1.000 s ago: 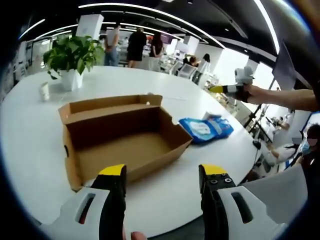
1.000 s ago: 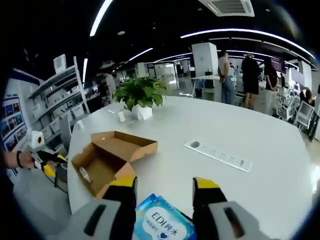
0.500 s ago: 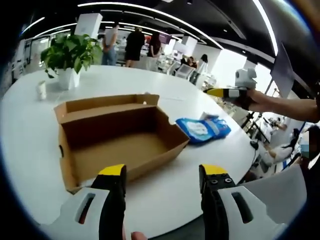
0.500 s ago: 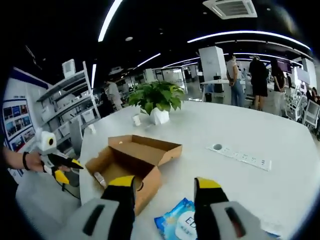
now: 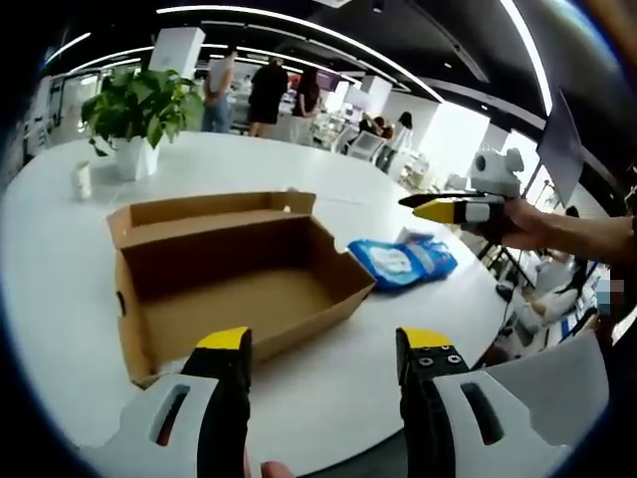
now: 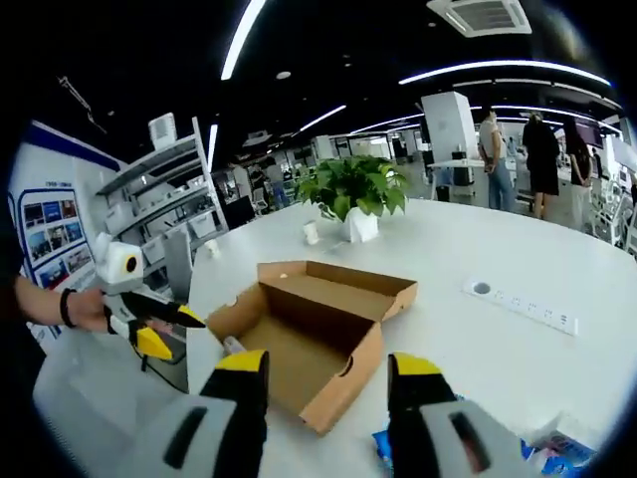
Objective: Operate the shoe box by opening the lid, removing the specified soft item, and placing it in the target area until the item is outside and the box remains undamaged.
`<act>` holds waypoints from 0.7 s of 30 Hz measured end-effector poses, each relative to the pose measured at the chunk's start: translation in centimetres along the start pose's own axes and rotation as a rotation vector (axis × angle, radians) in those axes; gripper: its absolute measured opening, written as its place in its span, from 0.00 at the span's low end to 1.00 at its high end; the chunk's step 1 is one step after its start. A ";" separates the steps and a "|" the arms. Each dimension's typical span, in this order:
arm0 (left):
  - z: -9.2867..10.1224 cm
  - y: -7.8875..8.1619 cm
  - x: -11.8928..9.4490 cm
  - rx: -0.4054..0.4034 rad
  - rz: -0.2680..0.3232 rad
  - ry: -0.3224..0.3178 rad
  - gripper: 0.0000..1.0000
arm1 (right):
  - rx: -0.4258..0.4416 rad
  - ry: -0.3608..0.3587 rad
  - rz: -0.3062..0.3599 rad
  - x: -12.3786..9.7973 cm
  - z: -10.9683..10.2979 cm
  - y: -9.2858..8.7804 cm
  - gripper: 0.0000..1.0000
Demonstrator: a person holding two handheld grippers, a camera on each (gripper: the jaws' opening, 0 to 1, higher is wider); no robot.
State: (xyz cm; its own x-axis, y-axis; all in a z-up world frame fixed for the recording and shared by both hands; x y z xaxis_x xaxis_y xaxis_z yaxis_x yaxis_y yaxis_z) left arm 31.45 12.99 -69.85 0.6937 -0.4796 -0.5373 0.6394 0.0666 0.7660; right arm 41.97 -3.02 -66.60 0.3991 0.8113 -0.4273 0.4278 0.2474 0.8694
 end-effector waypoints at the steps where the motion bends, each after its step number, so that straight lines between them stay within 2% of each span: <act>1: 0.0 0.0 0.0 0.000 0.002 0.000 0.60 | 0.003 0.005 0.001 0.1 -0.5 -0.2 0.46; 15: 0.5 0.7 -0.3 -0.007 0.025 -0.030 0.60 | 0.023 0.005 -0.004 0.4 -3.5 -2.9 0.46; 21: -0.2 0.8 -0.8 0.009 0.017 -0.037 0.60 | 0.035 -0.011 0.004 0.1 -4.3 -3.8 0.47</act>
State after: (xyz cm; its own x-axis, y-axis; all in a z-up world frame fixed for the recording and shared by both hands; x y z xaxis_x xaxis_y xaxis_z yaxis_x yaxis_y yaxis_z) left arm 31.52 13.57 -68.85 0.6914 -0.5107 -0.5110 0.6246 0.0672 0.7780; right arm 36.91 -1.55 -68.86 0.4098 0.8061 -0.4270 0.4547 0.2253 0.8617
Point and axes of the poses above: the point that each gripper's makers call its tool centre point, and the gripper's own axes: x roughly forward along the fingers, z roughly to its right, y roughly out of its top, the point moved 1 cm from there along -x, roughly backward along the fingers
